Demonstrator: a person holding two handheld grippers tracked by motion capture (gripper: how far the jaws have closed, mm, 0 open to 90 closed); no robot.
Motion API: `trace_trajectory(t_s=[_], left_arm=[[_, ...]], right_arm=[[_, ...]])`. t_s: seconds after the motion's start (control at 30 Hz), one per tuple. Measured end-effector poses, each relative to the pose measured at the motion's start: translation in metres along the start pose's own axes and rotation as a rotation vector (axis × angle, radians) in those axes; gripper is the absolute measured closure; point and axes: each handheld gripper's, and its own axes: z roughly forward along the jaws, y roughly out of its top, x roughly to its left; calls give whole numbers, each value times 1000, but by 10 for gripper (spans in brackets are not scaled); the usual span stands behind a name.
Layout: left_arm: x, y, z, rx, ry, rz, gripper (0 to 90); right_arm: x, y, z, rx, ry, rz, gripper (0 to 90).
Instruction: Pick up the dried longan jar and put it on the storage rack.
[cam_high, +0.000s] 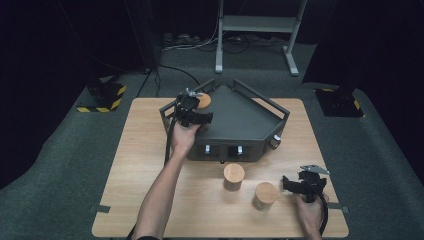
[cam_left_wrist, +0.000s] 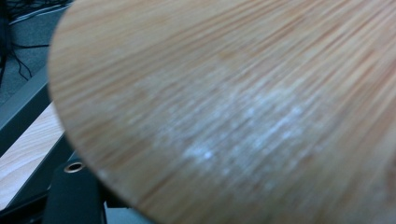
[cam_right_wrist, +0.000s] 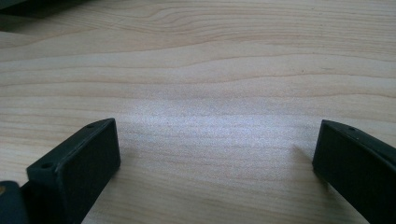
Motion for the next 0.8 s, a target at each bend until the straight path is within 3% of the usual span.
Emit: trace_trajectory(t_s=[0.33, 0.57, 0.8], left_arm=[[0, 0, -1, 6, -10, -3, 245], [1, 0, -4, -9, -20, -8, 121], [0, 0, -10, -24, -9, 16, 87]], right_arm=[[0, 0, 0, 0, 0, 0, 1], [0, 0, 0, 0, 0, 0, 1], [0, 0, 0, 0, 0, 0, 1]])
